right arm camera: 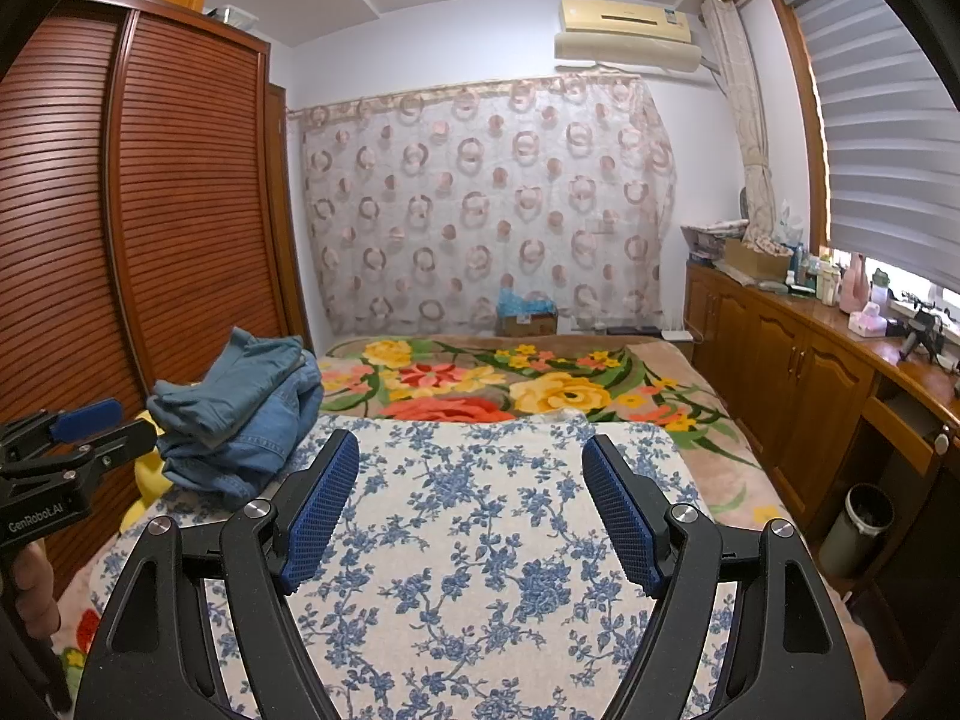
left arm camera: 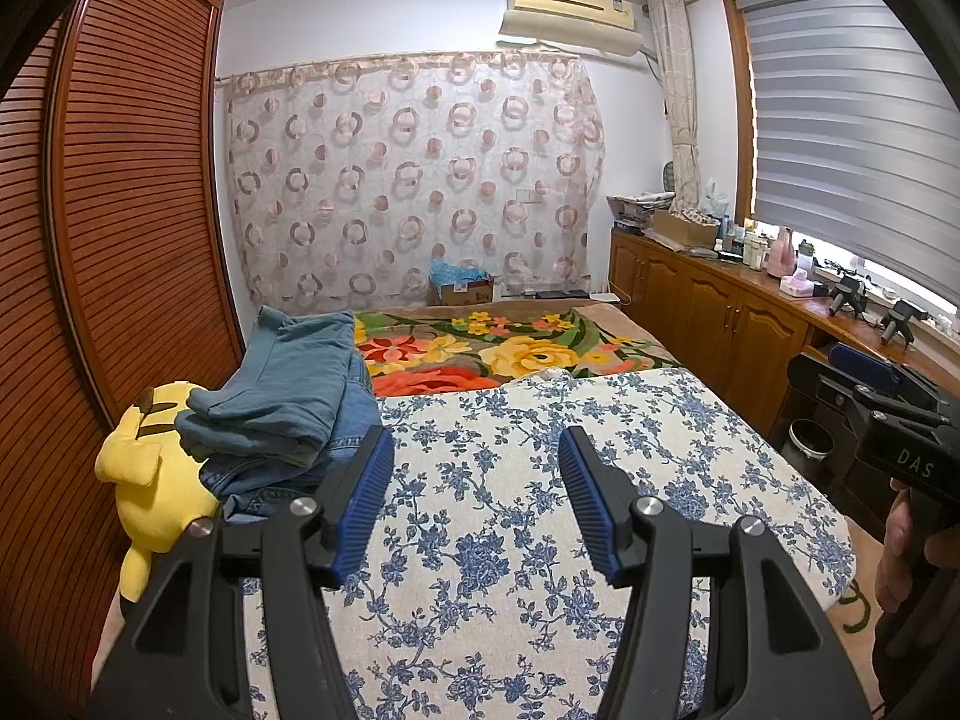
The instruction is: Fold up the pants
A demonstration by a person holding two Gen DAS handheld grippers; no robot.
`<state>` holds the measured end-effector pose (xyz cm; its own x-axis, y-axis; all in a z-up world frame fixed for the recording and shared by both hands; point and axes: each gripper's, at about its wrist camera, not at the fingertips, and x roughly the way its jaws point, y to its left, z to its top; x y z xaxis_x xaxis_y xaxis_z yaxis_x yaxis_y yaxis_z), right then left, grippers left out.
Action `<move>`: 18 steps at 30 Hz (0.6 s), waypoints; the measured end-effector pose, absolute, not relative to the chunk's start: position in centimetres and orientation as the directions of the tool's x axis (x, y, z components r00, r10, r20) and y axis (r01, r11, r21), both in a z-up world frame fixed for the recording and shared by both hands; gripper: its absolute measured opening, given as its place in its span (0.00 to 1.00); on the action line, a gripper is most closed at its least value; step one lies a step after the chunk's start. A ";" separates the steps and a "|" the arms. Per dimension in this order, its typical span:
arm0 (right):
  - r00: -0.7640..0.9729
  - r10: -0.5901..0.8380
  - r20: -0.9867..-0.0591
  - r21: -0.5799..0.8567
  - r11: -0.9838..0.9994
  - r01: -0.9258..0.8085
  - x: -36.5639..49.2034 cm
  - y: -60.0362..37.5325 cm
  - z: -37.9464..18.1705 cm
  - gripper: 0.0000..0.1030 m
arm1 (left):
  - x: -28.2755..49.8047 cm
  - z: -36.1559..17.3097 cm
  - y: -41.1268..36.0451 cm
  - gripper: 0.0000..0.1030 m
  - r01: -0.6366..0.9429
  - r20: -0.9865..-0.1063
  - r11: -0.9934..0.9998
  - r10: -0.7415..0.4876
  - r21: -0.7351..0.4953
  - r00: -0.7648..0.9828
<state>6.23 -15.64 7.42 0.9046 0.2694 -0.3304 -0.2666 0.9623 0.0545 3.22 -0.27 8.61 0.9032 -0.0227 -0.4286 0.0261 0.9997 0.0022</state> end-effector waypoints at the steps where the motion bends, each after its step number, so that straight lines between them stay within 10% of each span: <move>1: 0.905 0.269 -0.331 0.055 0.962 -0.266 6.2 -15.6 7.4 0.77 | 3.2 8.6 -0.3 0.56 0.025 -0.429 1.000 -0.022 0.002 0.903; 18: 0.905 0.268 -0.331 0.055 0.963 -0.265 6.3 -15.8 7.4 0.77 | 3.2 8.6 -0.2 0.56 0.026 -0.428 1.000 -0.023 0.001 0.904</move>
<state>6.25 -15.82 7.38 0.9049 0.2681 -0.3306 -0.2650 0.9627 0.0554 3.23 -0.21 8.59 0.9035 -0.0233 -0.4279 0.0263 0.9997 0.0010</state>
